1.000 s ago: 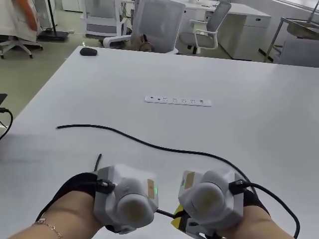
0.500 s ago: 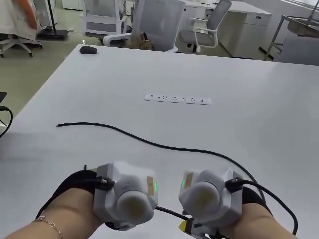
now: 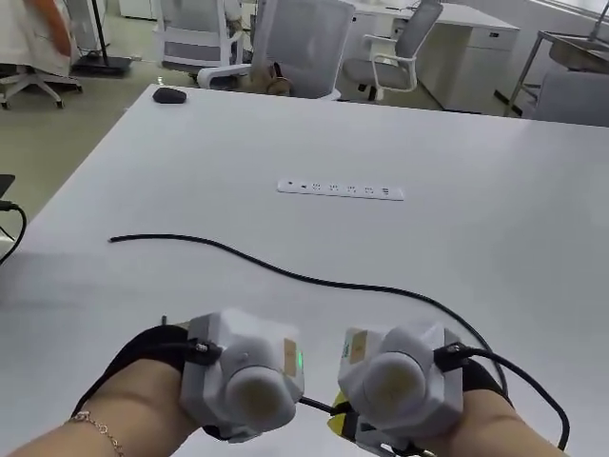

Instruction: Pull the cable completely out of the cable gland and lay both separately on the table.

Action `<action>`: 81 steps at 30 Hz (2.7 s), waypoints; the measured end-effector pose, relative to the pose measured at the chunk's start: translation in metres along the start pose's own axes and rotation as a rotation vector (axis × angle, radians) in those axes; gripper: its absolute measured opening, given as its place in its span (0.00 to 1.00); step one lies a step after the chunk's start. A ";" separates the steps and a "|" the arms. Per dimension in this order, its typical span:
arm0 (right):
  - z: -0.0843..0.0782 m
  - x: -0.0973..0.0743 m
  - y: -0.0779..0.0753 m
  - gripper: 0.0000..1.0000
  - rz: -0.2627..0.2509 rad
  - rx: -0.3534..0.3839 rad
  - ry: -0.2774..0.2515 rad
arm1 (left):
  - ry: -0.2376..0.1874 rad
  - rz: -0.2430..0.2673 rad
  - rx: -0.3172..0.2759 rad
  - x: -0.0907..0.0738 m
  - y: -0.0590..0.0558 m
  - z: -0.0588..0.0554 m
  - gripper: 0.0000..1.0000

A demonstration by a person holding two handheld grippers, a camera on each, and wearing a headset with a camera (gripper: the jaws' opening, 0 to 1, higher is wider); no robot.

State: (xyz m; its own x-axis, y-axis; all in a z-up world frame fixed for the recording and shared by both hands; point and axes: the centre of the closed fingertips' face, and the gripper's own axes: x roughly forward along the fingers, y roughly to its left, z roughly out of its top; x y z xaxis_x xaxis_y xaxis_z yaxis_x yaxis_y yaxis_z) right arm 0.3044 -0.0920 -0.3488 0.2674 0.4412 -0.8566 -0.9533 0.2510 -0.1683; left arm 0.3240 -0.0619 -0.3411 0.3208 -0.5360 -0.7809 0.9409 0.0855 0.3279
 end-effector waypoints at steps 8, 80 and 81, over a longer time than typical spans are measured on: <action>-0.017 0.001 -0.005 0.03 -0.018 0.023 0.078 | 0.008 0.002 -0.002 -0.001 0.001 -0.002 0.18; 0.000 -0.002 0.001 0.10 0.048 0.154 -0.032 | 0.003 0.000 0.010 0.000 0.000 -0.001 0.18; 0.000 -0.003 -0.001 0.09 0.039 0.154 -0.037 | -0.004 0.001 0.011 0.000 0.000 0.001 0.18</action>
State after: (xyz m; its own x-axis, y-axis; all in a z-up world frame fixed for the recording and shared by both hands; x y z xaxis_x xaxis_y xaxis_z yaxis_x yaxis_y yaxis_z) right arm 0.3049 -0.0936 -0.3459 0.2383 0.4837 -0.8422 -0.9308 0.3611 -0.0560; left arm 0.3239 -0.0629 -0.3404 0.3214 -0.5396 -0.7781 0.9393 0.0772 0.3344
